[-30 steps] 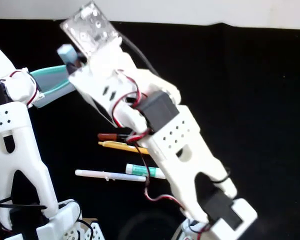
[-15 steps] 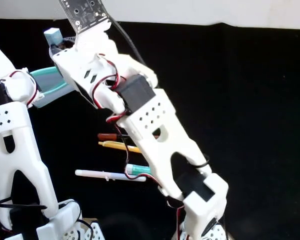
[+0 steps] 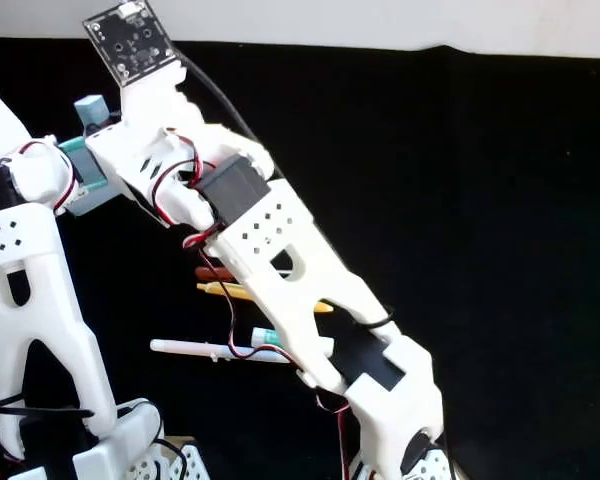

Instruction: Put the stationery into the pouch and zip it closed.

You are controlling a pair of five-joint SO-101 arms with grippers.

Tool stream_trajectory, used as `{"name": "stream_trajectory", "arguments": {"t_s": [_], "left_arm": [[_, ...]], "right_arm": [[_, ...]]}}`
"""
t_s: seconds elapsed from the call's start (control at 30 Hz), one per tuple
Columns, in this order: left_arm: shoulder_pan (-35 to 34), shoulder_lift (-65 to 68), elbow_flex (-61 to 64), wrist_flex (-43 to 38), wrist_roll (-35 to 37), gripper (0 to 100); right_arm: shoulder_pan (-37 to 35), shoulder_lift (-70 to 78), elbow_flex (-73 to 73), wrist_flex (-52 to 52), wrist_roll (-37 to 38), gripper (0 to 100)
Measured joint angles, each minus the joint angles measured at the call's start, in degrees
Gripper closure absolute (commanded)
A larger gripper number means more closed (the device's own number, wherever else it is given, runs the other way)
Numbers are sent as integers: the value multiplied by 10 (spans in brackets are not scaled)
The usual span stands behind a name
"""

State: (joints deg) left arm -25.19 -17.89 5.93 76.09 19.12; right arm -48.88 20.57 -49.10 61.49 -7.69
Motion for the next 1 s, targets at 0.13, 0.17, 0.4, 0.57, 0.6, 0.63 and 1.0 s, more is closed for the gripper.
{"name": "stream_trajectory", "arguments": {"t_s": [0.13, 0.17, 0.4, 0.57, 0.6, 0.63, 1.0], "left_arm": [[0, 0, 3, -2, 1, 993], [0, 0, 3, -3, 2, 993], [0, 0, 3, -3, 4, 993], [0, 1, 3, -4, 4, 993], [-2, 1, 3, -4, 4, 993], [-3, 1, 3, -4, 4, 993], [-28, 1, 3, -15, 4, 993]], "right_arm": [[3, 21, -9, -35, -1, 992], [3, 25, -10, -46, -1, 992], [1, 49, -10, -106, -1, 992], [-11, 84, -18, -142, -2, 992], [-13, 95, -18, -145, -2, 992], [-15, 105, -18, -147, -2, 992], [-18, 145, -26, -112, 0, 978]]}}
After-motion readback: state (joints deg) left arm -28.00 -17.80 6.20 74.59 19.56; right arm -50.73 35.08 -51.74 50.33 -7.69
